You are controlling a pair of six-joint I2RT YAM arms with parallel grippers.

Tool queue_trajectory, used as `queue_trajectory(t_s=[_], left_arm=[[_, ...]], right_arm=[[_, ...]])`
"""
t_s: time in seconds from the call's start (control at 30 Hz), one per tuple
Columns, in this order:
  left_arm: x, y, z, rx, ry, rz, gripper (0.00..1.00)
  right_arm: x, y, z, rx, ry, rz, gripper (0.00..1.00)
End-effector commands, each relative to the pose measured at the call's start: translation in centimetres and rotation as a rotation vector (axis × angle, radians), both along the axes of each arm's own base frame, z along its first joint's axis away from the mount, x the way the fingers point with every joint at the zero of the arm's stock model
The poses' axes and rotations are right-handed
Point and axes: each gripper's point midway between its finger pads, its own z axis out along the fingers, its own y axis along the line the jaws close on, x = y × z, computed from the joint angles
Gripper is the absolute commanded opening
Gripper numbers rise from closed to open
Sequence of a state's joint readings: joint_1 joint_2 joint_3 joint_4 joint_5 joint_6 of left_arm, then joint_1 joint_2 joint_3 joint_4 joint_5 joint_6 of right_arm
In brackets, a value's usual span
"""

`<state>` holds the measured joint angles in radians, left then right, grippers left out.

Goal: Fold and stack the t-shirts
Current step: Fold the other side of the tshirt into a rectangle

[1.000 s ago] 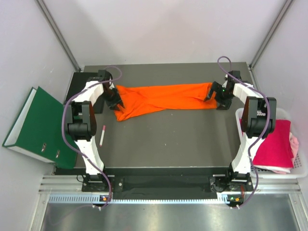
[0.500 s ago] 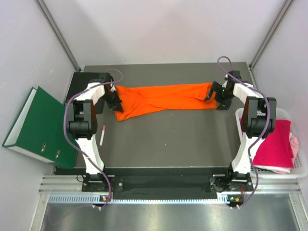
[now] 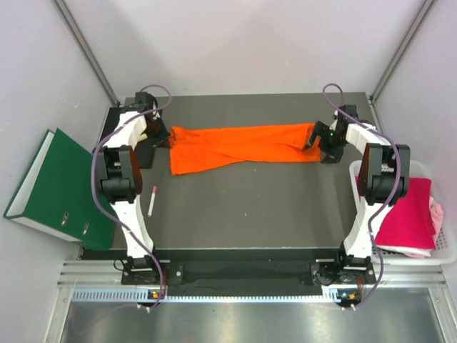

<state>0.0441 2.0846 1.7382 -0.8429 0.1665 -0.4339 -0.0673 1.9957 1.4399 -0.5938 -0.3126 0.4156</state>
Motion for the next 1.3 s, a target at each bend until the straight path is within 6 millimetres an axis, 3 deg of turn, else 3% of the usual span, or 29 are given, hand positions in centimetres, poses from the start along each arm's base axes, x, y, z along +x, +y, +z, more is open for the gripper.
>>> queue_trajectory(t_s=[0.0,0.1,0.13,0.17,0.27,0.33,0.4,0.5,0.53,0.57,0.77,0.93,1.03,1.13,1.27], left_arm=[[2.6,1.7,2.6,0.072,-0.084,0.004,0.00],[3.1,1.2,1.1,0.043,-0.051,-0.007,0.04],[3.2,1.1,0.7,0.034,-0.040,-0.008,0.41],[2.9,1.0,0.3,0.027,-0.016,-0.007,0.57],[2.6,1.2,0.8,0.033,-0.007,0.017,0.83],[2.5,1.2,2.3,0.039,-0.045,0.020,0.98],[2.1,1.5,3.9,0.050,-0.082,0.024,0.98],[1.3,1.1,5.3,0.040,-0.103,0.021,0.98],[1.0,1.1,5.5,0.040,-0.105,0.021,0.98],[0.8,1.0,5.6,0.038,-0.108,0.024,0.98],[-1.3,0.5,5.2,0.026,-0.092,0.009,0.98],[-2.5,0.1,3.6,0.018,-0.051,0.001,0.98],[-2.7,-0.1,3.3,0.018,-0.045,-0.002,0.99],[-2.8,0.1,3.4,0.027,-0.045,-0.003,0.99],[-3.1,0.0,3.2,0.026,-0.039,-0.008,0.99]], right_arm=[[1.2,-0.5,1.6,-0.003,-0.055,-0.007,1.00],[1.4,-0.5,1.7,-0.002,-0.058,-0.010,1.00],[1.4,-0.5,1.7,-0.001,-0.061,-0.011,1.00],[1.5,-0.5,1.7,0.000,-0.063,-0.014,0.99],[1.7,-0.2,1.9,0.015,-0.067,-0.016,1.00],[1.9,0.1,2.7,0.035,-0.083,-0.015,1.00],[1.8,0.5,3.0,0.053,-0.091,-0.010,0.96],[2.1,1.4,4.3,0.109,-0.140,0.005,0.66],[2.0,2.0,5.0,0.141,-0.155,0.016,0.48],[1.9,2.2,5.0,0.155,-0.153,0.011,0.01],[1.7,4.3,5.8,0.128,-0.186,0.118,0.00],[0.6,6.2,3.6,0.037,-0.108,0.193,0.00],[-0.5,4.7,2.3,-0.071,-0.029,0.161,0.00],[-1.4,1.9,1.8,-0.195,-0.002,0.093,0.00],[-1.2,2.3,1.8,-0.151,-0.048,0.103,0.00]])
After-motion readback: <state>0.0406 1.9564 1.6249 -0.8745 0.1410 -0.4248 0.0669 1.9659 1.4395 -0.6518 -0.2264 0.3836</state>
